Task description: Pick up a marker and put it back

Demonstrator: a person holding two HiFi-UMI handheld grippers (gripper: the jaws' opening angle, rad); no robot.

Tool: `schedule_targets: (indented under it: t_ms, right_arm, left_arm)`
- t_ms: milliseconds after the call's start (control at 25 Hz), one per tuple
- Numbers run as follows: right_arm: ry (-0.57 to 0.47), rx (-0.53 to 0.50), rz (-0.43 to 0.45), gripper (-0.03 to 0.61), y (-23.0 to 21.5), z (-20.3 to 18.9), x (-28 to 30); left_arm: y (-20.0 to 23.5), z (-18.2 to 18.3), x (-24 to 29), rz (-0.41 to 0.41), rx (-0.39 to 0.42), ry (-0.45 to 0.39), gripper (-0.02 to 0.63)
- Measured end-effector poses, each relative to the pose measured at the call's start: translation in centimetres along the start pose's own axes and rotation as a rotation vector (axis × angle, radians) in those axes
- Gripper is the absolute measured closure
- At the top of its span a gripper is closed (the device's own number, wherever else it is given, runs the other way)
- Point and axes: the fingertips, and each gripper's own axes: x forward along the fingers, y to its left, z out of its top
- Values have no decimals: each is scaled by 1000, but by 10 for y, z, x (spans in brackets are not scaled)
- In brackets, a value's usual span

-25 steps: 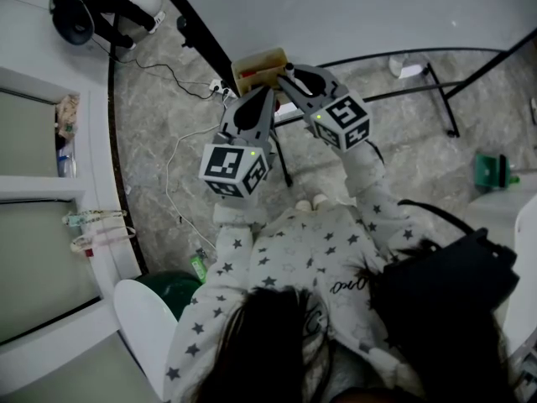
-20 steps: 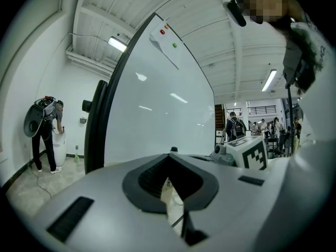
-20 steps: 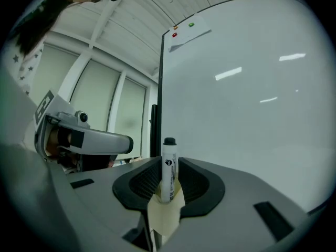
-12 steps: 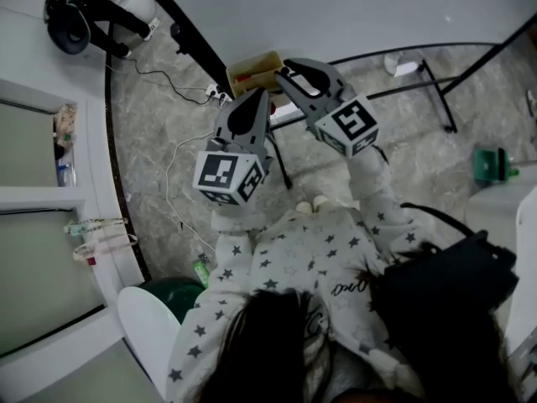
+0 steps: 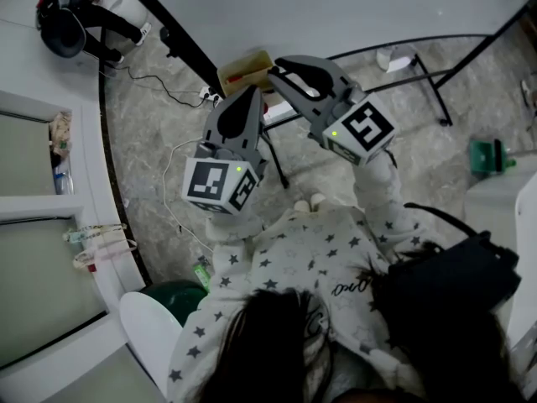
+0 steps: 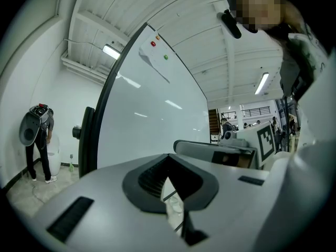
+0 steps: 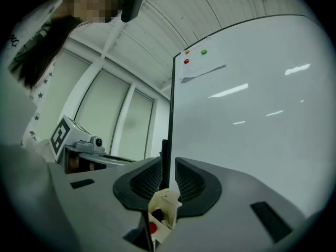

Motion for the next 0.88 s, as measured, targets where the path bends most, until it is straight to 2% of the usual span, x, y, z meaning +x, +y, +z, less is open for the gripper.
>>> schedule_targets:
  t_ms: [200, 240, 880]
  right_arm:
    - [24, 4, -2, 499, 11, 4, -8]
    - [21, 7, -6, 571, 12, 5, -10]
    - [46, 32, -15, 572, 21, 4, -20]
  left_arm:
    - [-6, 5, -4, -11, 5, -9, 613]
    - [-8, 6, -5, -14, 4, -7, 614]
    - [-17, 21, -9, -40, 23, -24, 614]
